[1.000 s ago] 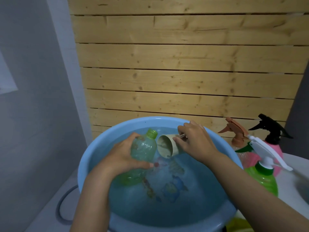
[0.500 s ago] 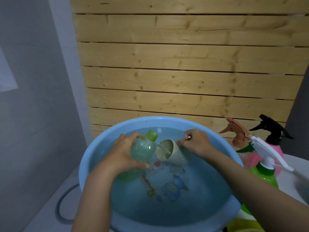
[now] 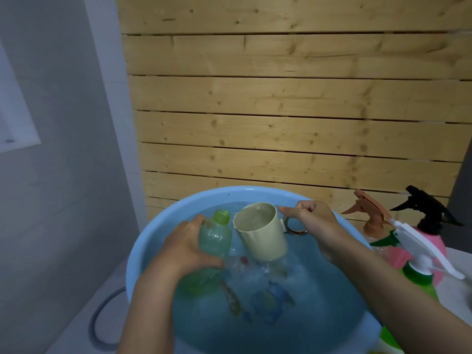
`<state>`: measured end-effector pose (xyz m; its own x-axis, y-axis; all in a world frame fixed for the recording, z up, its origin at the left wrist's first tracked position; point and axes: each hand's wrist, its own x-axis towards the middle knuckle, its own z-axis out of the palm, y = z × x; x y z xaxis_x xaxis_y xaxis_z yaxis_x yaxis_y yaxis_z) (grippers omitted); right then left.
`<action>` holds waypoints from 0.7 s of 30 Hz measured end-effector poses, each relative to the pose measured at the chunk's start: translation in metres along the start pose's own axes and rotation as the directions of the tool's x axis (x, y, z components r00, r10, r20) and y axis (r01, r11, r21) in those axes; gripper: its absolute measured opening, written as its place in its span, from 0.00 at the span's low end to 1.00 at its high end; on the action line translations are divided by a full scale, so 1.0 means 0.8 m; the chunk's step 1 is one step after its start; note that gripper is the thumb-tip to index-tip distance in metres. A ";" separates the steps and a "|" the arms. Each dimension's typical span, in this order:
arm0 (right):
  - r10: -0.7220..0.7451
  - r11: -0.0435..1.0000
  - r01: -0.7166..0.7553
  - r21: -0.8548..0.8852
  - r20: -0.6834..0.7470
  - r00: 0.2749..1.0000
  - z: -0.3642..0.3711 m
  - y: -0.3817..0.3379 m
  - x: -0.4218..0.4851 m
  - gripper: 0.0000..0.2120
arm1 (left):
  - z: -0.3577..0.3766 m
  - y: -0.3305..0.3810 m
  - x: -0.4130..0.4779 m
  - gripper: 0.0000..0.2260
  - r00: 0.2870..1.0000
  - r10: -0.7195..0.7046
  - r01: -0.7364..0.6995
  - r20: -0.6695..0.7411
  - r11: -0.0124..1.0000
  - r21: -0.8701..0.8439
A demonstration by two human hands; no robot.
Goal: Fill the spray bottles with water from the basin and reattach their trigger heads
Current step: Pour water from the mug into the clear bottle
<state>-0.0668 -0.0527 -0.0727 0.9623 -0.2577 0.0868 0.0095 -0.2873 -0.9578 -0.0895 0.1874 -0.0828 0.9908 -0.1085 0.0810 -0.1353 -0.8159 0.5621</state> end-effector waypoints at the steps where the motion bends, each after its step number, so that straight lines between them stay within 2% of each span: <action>1: 0.000 1.000 0.000 0.020 0.001 1.000 -0.002 -0.001 -0.002 0.26 | 0.000 0.000 0.000 0.28 1.000 -0.009 0.009 0.008 1.000 -0.012; 7: -0.040 0.995 0.041 0.087 -0.017 0.999 -0.025 -0.008 -0.028 0.22 | -0.001 0.013 -0.006 0.28 0.999 0.026 -0.025 0.021 0.997 -0.067; 13: -0.109 0.991 0.111 0.080 -0.030 0.994 -0.046 -0.010 -0.062 0.18 | 0.006 0.031 -0.018 0.30 0.999 0.044 -0.049 -0.032 0.983 -0.179; 17: -0.085 0.989 0.094 0.114 -0.083 0.993 -0.056 -0.015 -0.080 0.21 | 0.015 0.039 -0.033 0.38 0.998 0.025 -0.036 -0.056 0.981 -0.191; 21: -0.065 0.984 0.089 0.158 -0.153 0.986 -0.062 -0.020 -0.097 0.20 | 0.021 0.054 -0.053 0.35 0.994 0.038 -0.060 -0.105 0.974 -0.216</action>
<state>-0.1549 -0.0739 -0.0504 0.9069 -0.3764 0.1893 0.1376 -0.1601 -0.9775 -0.1369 0.1472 -0.0758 0.9789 -0.0792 0.1882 -0.1925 -0.6658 0.7209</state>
